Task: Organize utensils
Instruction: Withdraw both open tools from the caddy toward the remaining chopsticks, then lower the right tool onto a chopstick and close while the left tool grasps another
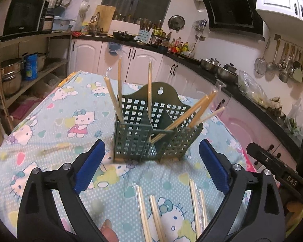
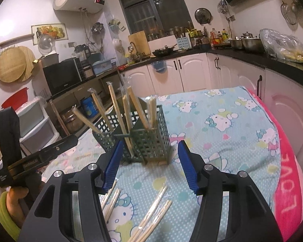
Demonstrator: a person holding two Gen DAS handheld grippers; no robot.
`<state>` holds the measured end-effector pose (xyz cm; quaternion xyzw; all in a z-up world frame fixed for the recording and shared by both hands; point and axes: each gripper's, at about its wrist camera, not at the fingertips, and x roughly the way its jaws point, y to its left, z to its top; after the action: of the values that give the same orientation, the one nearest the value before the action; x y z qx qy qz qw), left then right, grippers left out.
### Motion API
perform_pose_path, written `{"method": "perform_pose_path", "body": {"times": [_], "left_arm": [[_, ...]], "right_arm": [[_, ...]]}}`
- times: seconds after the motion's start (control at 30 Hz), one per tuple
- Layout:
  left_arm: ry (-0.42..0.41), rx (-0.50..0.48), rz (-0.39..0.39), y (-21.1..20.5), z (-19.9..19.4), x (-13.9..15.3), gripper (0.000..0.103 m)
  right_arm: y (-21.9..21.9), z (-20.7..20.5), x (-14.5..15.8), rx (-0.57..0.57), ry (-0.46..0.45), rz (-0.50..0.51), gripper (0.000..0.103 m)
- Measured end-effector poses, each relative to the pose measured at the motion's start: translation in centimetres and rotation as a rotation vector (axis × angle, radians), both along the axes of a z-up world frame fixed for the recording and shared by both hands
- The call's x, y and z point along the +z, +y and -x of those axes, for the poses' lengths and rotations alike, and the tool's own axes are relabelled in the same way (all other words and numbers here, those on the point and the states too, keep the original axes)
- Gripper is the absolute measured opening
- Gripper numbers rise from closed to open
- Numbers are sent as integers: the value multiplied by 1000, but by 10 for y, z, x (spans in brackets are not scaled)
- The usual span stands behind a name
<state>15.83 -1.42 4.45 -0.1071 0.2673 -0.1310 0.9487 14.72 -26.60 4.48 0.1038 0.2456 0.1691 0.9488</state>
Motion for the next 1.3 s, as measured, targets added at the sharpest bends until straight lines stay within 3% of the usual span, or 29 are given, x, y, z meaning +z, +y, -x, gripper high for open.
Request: {"method": "perform_pose_path", "body": {"times": [0.87, 1.3], "left_arm": [[99, 23, -62, 11, 19, -40, 86], [202, -1, -90, 16, 22, -68, 86]], "right_arm": [[22, 12, -33, 84, 106, 92, 55], [36, 3, -52, 123, 182, 179, 55]]}}
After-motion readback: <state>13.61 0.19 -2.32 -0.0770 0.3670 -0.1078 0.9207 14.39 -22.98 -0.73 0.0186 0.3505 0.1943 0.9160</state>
